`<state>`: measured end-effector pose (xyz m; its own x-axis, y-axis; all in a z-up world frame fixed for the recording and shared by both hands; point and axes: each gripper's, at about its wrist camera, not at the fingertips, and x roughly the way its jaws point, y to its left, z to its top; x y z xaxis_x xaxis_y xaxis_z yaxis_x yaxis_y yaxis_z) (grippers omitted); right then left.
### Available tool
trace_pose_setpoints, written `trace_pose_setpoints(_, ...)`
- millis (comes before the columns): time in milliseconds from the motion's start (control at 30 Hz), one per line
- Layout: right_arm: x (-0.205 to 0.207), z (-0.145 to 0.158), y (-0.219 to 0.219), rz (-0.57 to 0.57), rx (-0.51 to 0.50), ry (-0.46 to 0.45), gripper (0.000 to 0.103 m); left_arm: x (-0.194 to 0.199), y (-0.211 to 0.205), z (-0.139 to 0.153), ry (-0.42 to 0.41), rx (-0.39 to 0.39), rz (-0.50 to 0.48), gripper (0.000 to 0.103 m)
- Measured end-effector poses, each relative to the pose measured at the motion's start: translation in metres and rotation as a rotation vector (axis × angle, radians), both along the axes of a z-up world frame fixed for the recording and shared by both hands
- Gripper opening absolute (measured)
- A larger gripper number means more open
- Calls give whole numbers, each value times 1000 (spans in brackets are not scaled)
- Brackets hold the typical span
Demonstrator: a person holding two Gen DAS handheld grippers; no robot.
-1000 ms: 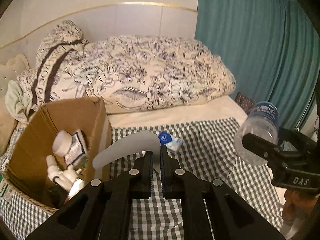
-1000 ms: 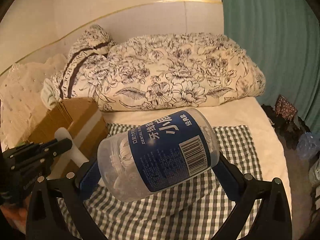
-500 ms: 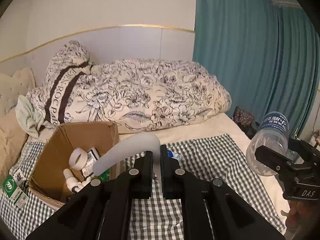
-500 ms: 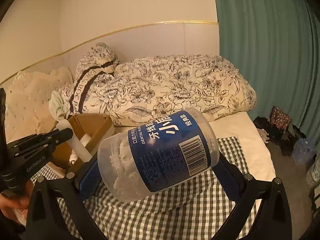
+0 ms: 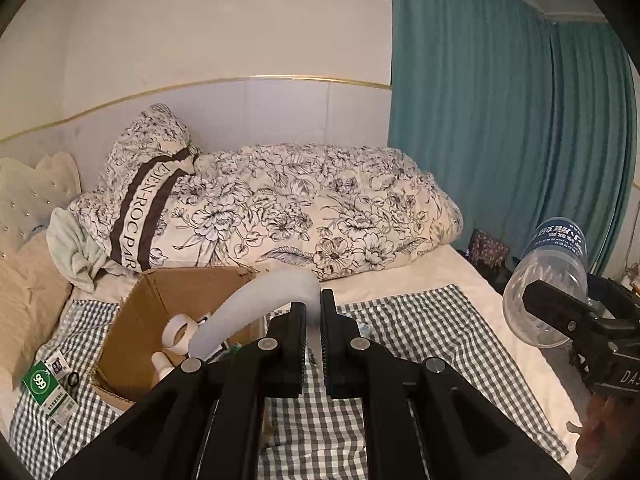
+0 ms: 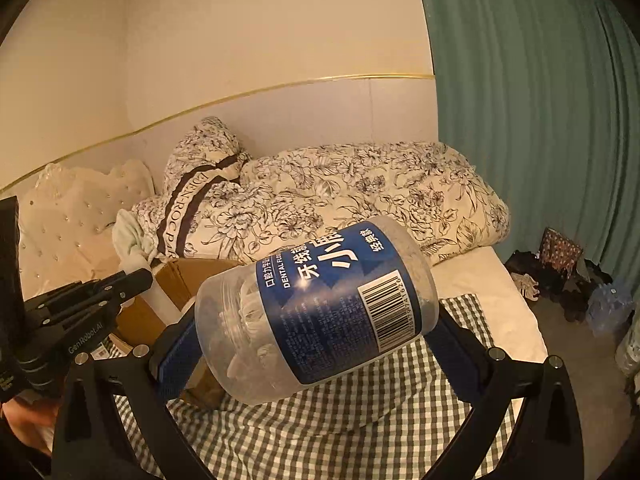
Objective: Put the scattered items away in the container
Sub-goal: 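Carry the water bottle and white strip with both tools to the cardboard box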
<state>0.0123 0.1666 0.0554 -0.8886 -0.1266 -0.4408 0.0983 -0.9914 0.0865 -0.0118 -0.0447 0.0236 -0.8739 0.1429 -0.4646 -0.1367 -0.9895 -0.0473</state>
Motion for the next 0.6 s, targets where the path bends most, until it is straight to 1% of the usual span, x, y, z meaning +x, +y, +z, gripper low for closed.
trace_pose_setpoints(300,-12,4,-20,10,4,-6,101,-4,-23,0,3,-5,29,6)
trace_pose_setpoints(433,-23,2,-37,33,0,-13,101,-7,-41,0,4,-9,54,6)
trace_pose_setpoints(600,-38,1,-68,82,19,-19,101,-14,-70,-2,-4,-15,95,6)
